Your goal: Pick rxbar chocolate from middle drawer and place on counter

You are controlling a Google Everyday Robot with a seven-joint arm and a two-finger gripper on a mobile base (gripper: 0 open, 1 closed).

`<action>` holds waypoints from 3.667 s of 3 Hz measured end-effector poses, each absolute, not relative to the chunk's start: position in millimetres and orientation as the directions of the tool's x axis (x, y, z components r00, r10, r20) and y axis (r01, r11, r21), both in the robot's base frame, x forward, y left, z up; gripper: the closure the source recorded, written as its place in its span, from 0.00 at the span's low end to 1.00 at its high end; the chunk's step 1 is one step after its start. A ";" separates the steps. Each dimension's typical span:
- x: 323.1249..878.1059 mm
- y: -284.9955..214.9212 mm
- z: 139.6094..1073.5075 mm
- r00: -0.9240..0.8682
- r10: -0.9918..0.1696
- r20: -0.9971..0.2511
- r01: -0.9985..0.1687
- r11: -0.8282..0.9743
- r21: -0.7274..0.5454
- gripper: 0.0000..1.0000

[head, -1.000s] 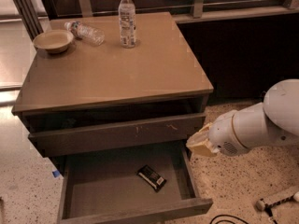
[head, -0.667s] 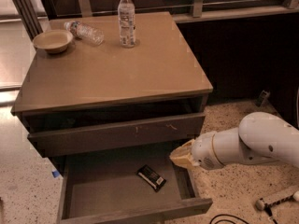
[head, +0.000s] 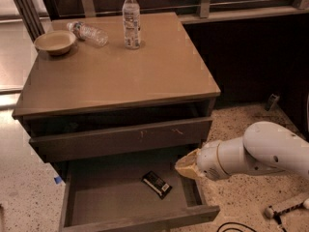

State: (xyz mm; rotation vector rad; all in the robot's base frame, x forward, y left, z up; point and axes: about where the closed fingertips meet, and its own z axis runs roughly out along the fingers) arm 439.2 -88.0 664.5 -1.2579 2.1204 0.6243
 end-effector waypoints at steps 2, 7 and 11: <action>442.2 -44.7 570.2 -0.364 -0.571 -0.736 -0.905 0.404 0.135 1.00; 446.7 -26.3 466.1 -0.271 -0.633 -0.725 -0.913 0.407 -0.014 1.00; 497.4 -14.6 413.2 -0.250 -0.647 -0.721 -0.907 0.417 -0.059 0.55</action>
Offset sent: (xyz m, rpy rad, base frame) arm 0.0110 0.0655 -0.1445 0.1287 0.0174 0.0412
